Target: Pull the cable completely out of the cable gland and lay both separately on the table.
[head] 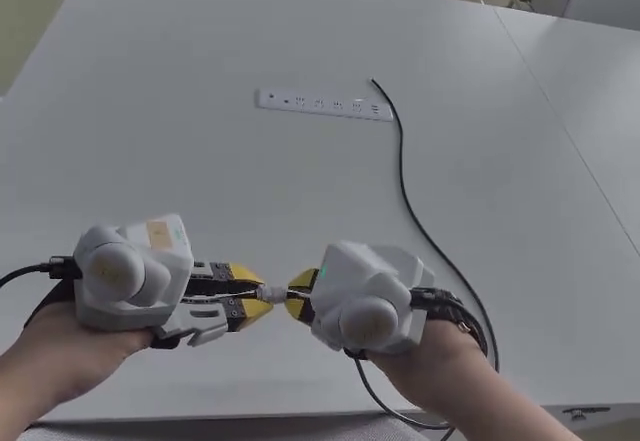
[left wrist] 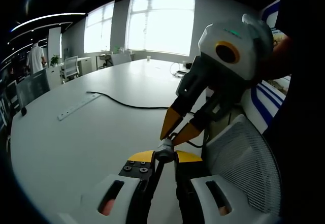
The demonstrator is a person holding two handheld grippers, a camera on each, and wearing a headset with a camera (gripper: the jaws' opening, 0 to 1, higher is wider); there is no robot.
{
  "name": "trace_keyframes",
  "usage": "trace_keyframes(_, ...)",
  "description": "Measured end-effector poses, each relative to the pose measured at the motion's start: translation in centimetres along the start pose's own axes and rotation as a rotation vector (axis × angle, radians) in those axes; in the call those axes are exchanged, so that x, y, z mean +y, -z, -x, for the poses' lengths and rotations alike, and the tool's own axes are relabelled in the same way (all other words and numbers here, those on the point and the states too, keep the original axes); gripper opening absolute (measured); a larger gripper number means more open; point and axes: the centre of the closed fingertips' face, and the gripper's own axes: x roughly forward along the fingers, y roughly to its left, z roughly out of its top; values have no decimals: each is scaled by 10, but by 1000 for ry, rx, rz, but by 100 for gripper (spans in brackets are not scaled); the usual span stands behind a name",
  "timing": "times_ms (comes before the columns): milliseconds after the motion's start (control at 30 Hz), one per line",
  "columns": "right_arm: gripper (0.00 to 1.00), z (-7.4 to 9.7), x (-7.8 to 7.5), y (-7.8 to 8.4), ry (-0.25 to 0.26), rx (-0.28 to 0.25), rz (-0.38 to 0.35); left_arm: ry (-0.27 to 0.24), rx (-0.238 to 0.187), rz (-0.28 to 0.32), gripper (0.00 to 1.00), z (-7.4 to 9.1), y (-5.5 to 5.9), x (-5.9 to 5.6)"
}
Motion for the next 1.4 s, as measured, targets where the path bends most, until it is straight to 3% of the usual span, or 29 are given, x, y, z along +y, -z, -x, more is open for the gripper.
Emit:
trace_keyframes(267,0,0,-3,0,16,-16,15,-3,-4,6,15,-1,-2,3)
trace_keyframes(667,0,-3,-9,8,21,-13,-130,-14,-8,12,15,-2,-2,5)
trace_keyframes(867,0,-1,-11,17,24,-8,-236,-15,-6,13,15,-2,-1,4)
trace_keyframes(1033,0,0,-13,27,23,4,-369,-16,-7,11,15,-3,-2,4)
trace_keyframes(1267,0,-2,-17,40,33,15,-454,-23,-3,11,15,-3,-2,5)
trace_keyframes(1333,0,-2,-18,44,32,3,-540,-24,-1,3,15,-3,-2,5)
trace_keyframes(1400,0,-2,-21,51,40,18,-549,-27,-2,4,15,-2,-2,5)
